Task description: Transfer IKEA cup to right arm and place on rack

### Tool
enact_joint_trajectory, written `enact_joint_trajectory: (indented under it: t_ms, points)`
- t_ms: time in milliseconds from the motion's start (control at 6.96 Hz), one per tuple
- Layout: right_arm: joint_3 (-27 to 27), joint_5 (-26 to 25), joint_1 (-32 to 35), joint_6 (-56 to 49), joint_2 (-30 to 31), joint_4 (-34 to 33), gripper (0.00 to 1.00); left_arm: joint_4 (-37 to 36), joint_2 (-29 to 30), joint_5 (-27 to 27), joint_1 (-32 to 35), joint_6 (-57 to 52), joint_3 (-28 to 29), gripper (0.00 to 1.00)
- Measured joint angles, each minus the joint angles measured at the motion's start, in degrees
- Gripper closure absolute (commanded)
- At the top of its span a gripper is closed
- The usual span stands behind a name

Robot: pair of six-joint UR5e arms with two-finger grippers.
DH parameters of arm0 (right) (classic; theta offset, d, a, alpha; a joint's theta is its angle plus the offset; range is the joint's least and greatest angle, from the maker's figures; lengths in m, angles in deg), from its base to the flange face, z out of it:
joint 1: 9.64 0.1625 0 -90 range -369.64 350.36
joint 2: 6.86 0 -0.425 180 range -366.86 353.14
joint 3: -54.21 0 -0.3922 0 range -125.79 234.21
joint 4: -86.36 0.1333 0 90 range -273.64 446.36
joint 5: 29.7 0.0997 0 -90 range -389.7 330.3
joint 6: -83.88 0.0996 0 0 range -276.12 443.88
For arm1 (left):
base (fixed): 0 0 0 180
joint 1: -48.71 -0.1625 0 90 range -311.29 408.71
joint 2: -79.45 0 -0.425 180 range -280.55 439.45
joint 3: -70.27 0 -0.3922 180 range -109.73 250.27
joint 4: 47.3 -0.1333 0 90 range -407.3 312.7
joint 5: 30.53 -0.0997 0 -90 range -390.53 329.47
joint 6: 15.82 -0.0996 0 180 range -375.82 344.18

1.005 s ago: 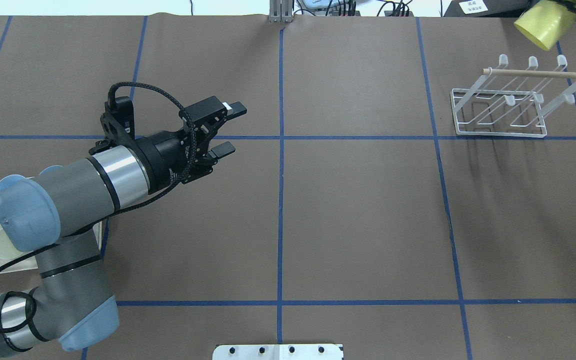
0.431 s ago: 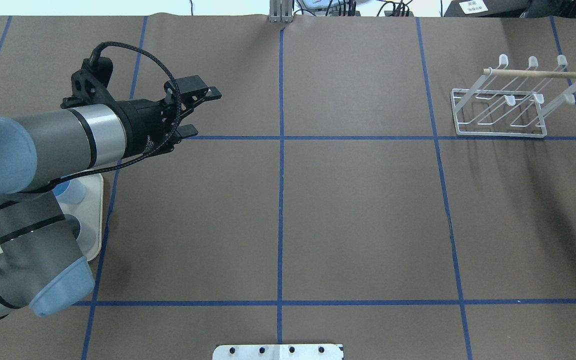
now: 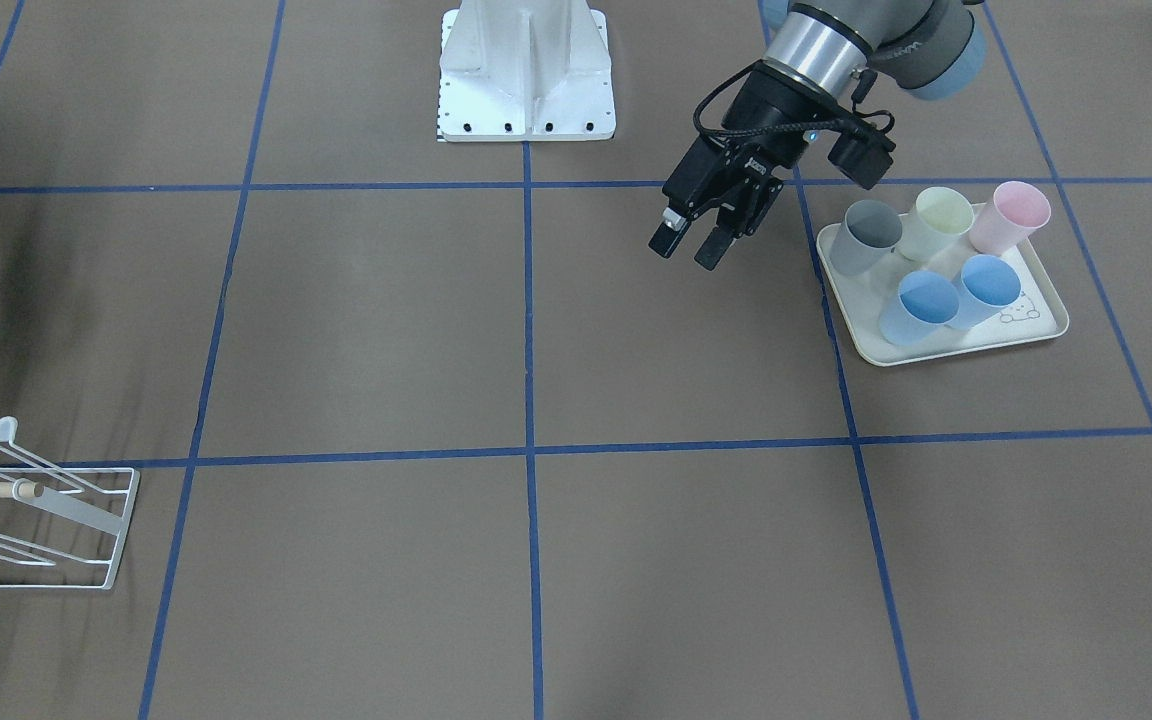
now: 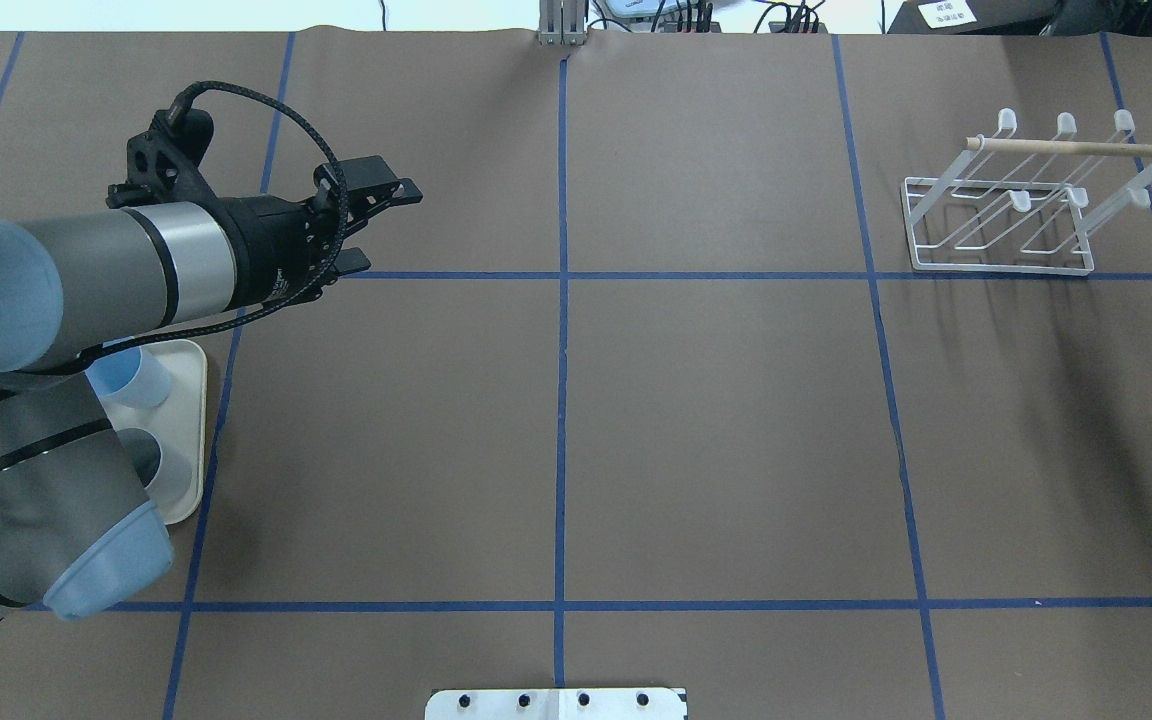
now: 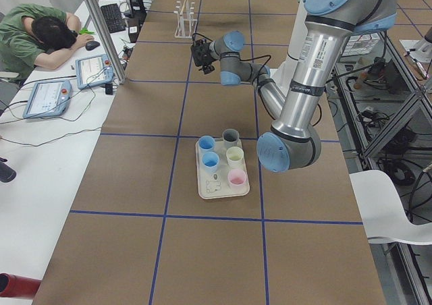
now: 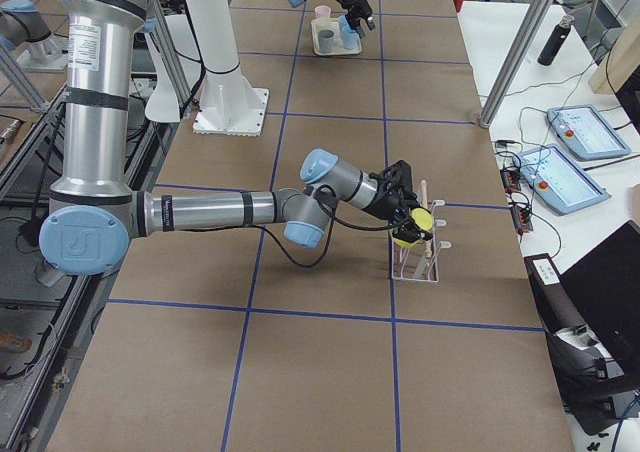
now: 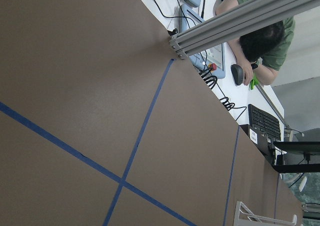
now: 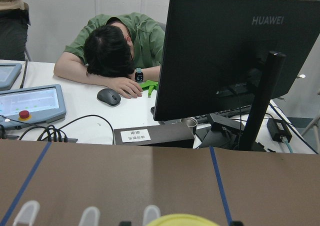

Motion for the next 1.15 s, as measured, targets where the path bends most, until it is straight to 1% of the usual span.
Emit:
enact_joint_trajectory:
  t_ms: [287,575,1149]
  points:
    - [-1.06,-1.31,-1.67,-0.09,0.03,-0.02,1.0,-0.01,-0.31,0.13,0.13,-0.37,0.08,0.01]
    - [-2.53,-1.68,-2.02,-0.12,-0.62,0.04,1.0,0.0,-0.44,0.15,0.15,-0.42,0.12,0.01]
    - [-3.52,-1.83,-2.11,-0.19,-2.46,-0.03,1.0,0.0,-0.62,0.19,0.12,-0.42,0.17,0.01]
